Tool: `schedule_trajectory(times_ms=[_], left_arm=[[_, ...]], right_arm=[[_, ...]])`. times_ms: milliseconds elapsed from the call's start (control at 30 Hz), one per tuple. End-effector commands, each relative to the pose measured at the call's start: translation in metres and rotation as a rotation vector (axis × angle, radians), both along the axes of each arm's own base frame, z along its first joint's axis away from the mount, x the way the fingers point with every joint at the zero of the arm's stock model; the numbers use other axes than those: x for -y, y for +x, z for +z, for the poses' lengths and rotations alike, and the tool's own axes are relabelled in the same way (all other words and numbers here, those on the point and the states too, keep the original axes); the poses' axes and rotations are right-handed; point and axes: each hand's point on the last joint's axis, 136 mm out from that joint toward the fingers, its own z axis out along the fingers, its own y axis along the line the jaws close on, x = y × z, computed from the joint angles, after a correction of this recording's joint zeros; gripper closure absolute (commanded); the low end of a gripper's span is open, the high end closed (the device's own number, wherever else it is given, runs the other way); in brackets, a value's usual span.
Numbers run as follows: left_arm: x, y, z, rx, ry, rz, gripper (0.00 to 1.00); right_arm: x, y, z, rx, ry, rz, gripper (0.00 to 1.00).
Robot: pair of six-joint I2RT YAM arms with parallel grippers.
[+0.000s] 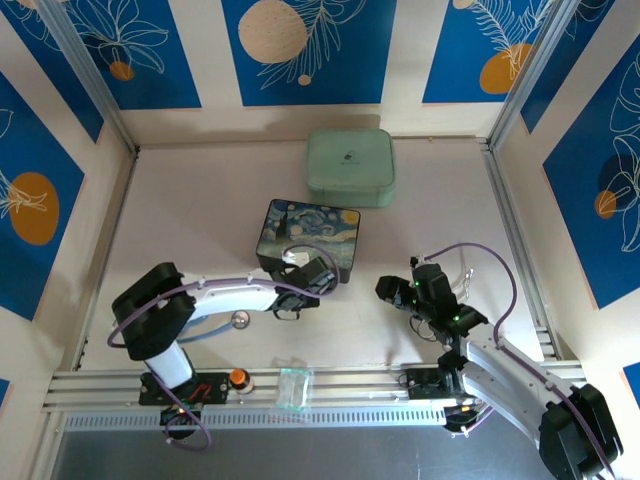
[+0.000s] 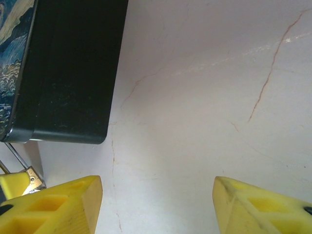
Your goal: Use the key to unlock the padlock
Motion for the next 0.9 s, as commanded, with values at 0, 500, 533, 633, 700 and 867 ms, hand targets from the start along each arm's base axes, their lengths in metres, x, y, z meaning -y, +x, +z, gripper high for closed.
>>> schedule_trajectory(times_ms=[0,500,533,633,700,867], left_arm=[[-0.046,-0.016,-0.024,-0.063,0.24,0.004,0.79],[-0.027,-0.011,-0.031,-0.039,0.246,-0.032,0.76],[-0.028,-0.012,-0.032,-0.041,0.271,-0.034,0.78],[-0.032,-0.013,-0.033,-0.035,0.32,-0.04,0.78],[-0.033,-0.013,-0.028,-0.017,0.38,-0.049,0.76],[-0.022,-0.016,-0.033,-0.034,0.366,-0.06,0.75]], right_arm=[[-0.001,-0.001,-0.004,-0.004,0.009,0.007,0.39],[-0.001,-0.001,-0.005,-0.006,0.008,0.007,0.39],[-0.002,-0.001,-0.005,-0.006,0.009,0.008,0.39],[-0.003,-0.001,-0.005,-0.004,0.008,0.016,0.39],[-0.003,-0.001,-0.005,-0.007,0.009,0.02,0.39],[-0.003,0.0,-0.006,-0.013,0.003,0.014,0.39]])
